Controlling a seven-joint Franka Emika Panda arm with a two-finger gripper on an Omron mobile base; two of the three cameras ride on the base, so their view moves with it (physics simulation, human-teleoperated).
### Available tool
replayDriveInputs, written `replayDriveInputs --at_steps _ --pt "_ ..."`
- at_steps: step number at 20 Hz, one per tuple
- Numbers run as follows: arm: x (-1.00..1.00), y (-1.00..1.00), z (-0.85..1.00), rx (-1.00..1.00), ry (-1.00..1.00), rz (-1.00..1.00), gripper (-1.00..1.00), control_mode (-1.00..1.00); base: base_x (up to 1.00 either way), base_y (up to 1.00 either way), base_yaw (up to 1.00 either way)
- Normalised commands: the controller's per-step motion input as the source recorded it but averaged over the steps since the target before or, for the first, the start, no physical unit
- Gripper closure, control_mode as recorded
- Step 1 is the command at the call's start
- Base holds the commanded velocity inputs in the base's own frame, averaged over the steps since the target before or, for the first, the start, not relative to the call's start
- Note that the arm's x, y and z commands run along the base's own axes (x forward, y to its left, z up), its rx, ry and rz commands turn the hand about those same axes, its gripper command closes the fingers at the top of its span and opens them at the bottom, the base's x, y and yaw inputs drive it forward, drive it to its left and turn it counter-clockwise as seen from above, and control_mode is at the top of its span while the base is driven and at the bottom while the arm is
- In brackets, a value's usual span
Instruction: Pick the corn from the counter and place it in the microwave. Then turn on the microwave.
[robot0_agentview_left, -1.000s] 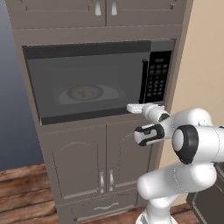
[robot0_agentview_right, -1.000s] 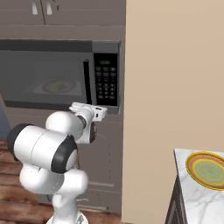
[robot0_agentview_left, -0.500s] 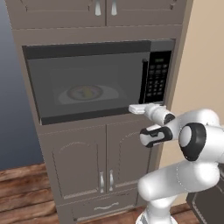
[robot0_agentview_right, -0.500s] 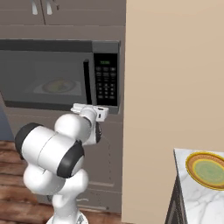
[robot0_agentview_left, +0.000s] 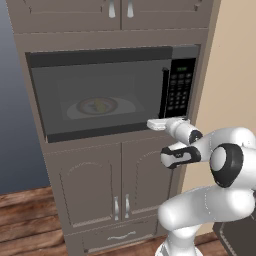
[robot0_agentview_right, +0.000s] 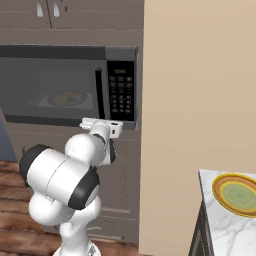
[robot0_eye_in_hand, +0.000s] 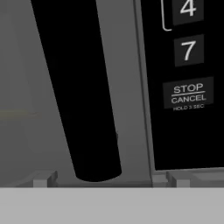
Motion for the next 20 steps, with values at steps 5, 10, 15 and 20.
replayDriveInputs --at_steps 5,10,15,20 --pt "-0.2 0.15 0.22 -0.01 -0.05 0.0 -1.0 -1.0 0.0 0.0 0.0" --pt "-0.19 0.08 0.16 0.0 0.0 0.0 -1.0 -1.0 0.0 0.0 0.0" --pt "-0.15 0.01 0.23 0.0 0.07 -0.03 -1.0 -1.0 0.0 0.0 0.0" --pt "-0.1 0.0 0.23 0.0 0.15 -0.04 -1.0 -1.0 0.0 0.0 0.0"
